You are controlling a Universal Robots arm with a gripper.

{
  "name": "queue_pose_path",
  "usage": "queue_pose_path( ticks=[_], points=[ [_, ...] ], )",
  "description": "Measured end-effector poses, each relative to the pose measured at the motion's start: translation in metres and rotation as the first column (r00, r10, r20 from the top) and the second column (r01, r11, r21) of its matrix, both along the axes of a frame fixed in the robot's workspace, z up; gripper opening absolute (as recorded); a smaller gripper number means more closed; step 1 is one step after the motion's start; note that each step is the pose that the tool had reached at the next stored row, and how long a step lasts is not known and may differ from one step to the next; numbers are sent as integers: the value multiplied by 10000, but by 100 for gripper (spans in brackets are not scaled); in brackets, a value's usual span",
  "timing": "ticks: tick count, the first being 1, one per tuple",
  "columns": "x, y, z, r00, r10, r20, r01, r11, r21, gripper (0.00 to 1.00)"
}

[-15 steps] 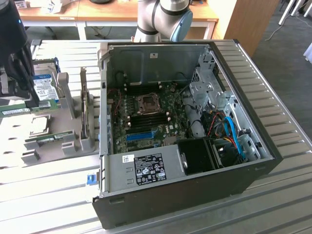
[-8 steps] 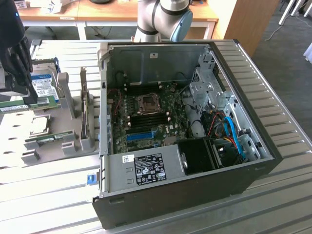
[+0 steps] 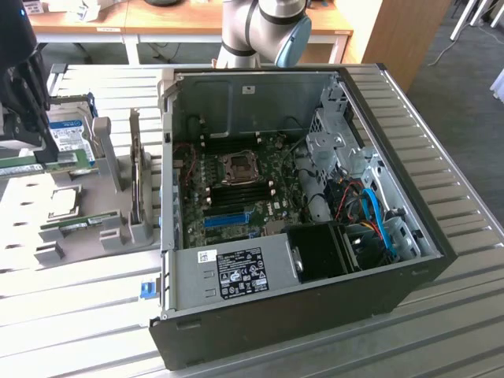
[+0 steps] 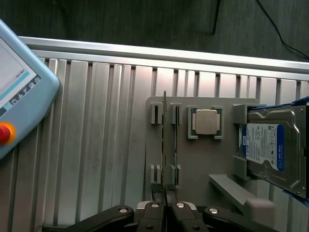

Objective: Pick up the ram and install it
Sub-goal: 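Pick up the ram and move it above insertion slot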

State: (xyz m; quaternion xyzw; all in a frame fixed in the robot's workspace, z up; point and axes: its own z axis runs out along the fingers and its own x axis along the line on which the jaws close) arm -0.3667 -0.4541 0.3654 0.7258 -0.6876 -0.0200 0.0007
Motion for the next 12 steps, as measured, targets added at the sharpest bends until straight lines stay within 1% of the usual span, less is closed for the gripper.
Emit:
queue_pose_path(
  ticks=[12],
  points=[
    [0, 0, 103, 10000, 0, 1, 0, 10000, 1, 12]
  ],
)
